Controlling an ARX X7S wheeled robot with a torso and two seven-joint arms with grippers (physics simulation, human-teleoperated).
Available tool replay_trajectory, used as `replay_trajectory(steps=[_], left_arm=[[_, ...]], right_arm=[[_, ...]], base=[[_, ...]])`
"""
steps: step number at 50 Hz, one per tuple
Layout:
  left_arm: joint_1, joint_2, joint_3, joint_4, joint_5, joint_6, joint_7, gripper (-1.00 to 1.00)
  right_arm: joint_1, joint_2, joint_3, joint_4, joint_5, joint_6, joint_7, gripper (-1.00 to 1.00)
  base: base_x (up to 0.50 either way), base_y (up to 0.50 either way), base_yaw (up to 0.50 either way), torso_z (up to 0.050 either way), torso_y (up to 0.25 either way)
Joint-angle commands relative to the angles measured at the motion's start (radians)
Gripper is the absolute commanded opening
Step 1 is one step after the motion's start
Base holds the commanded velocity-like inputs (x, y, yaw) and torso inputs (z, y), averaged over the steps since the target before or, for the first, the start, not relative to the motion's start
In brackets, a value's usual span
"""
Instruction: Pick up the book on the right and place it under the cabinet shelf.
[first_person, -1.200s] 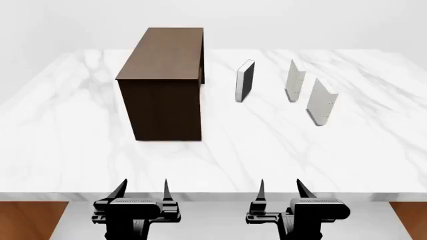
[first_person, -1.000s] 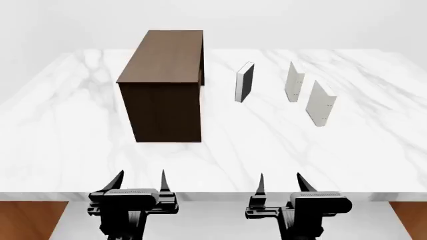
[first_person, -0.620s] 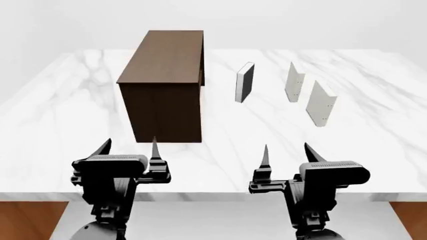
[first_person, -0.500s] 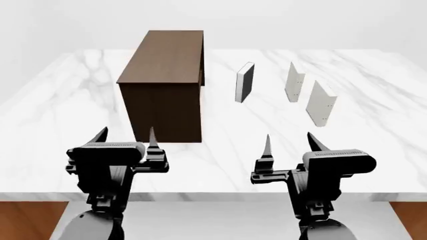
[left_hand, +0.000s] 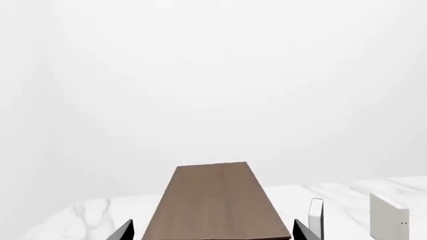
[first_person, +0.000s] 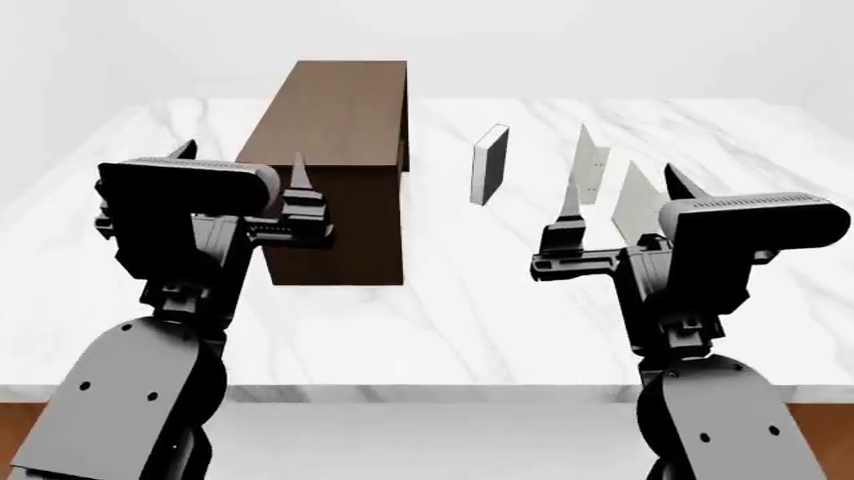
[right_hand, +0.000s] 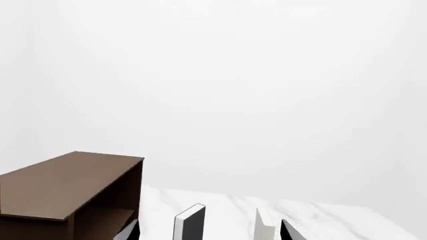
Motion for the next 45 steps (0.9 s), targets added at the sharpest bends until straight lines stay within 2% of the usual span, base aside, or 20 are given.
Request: replay_trajectory(steps=[1,21,37,45], left_arm=[[-0.132,-0.01,0.014,0.015,-0.02,-0.109,-0.002,1.0],[-0.269,-0.016,0.032,-0.011,-0.039,-0.181,-0.007,1.0],[-0.323,-0.031,0.027,-0.049,-0.04,-0.185,-0.015,1.0],[-0.307,-0.032,0.015,-0.047,-0.042,-0.173,-0.024,1.0]], right_arm=[[0.116,0.026,0.007,-0.05,0.013,0.114,0.004,1.0],[0.247,0.058,-0.008,-0.039,0.014,0.189,0.006,1.0],[0.336,0.077,-0.021,-0.028,0.015,0.237,0.009,1.0],[0.353,0.076,-0.025,-0.035,0.018,0.249,0.014,1.0]], base=[[0.0,0.0,0.0,0.0,0.0],[0.0,0.0,0.0,0.0,0.0],[0.0,0.0,0.0,0.0,0.0],[0.0,0.0,0.0,0.0,0.0]])
